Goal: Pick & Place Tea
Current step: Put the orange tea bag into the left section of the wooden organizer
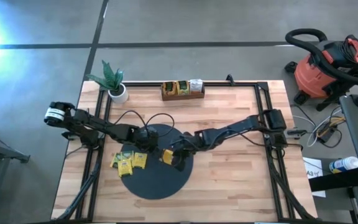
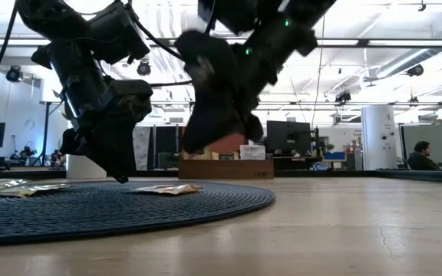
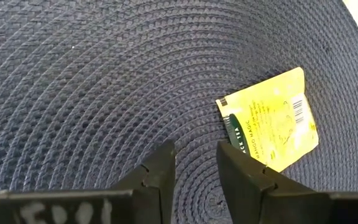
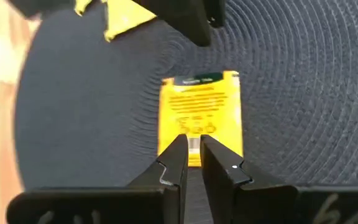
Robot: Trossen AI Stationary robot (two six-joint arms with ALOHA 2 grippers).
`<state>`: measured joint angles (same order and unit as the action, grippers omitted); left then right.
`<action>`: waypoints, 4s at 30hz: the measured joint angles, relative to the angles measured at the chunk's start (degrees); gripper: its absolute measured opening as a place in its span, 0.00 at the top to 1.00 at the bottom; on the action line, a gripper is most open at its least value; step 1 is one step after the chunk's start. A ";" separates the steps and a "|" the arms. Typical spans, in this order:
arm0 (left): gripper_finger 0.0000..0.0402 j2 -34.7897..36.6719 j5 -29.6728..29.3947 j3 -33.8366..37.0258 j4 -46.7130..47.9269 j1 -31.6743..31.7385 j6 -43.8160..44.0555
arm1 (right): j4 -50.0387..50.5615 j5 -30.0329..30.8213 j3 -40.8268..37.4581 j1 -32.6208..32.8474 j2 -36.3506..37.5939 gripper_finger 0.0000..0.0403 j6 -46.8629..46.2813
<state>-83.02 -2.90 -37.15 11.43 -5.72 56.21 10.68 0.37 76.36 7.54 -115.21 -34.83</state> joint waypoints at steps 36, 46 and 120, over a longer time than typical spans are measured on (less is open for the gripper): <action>0.72 0.00 5.99 1.99 -7.50 0.00 13.43 | -0.37 -3.29 0.17 -0.40 -6.85 0.89 -1.18; 0.72 -4.47 10.28 4.00 -17.07 -0.44 17.76 | -1.59 -3.31 0.13 -0.40 -6.90 0.89 -1.16; 1.00 10.09 -3.12 -2.53 -10.69 -3.84 -13.75 | 12.61 12.56 2.36 -1.92 11.99 0.89 6.85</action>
<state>-72.94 -6.02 -39.68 0.74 -9.56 42.46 23.29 12.93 78.72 5.61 -103.21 -27.98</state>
